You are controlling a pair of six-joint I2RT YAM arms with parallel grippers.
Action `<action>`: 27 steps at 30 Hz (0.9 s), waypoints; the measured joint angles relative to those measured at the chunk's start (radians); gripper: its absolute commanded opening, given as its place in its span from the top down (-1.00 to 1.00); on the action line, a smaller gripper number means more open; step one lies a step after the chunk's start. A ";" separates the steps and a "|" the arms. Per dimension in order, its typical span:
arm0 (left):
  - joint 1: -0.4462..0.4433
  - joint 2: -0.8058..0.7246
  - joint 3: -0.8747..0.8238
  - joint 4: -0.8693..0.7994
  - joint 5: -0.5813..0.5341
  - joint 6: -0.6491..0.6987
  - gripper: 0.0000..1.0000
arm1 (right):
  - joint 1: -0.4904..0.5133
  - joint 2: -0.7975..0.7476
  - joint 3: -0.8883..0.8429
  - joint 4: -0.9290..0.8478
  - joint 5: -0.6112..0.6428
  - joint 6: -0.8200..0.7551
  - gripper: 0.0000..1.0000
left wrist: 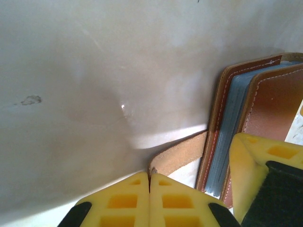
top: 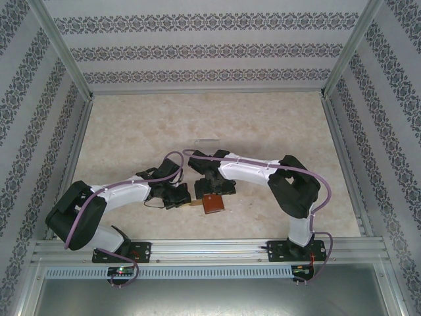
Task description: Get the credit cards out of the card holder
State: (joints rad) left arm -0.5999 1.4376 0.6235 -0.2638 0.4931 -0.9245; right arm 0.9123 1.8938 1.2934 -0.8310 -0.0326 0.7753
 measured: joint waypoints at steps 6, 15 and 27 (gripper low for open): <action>0.000 0.000 0.000 0.000 0.000 0.000 0.90 | 0.000 -0.027 0.000 -0.020 0.013 -0.001 -0.81; 0.000 0.000 0.001 -0.001 0.000 0.000 0.90 | -0.003 -0.092 0.001 -0.066 0.045 -0.021 -0.38; 0.000 -0.001 0.007 -0.017 -0.008 0.000 0.90 | -0.068 -0.145 -0.034 -0.119 0.070 -0.061 0.27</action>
State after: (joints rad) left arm -0.5999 1.4368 0.6304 -0.2806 0.4850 -0.9245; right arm 0.8448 1.7489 1.2591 -0.9504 0.0376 0.7147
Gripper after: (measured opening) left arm 0.054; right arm 0.397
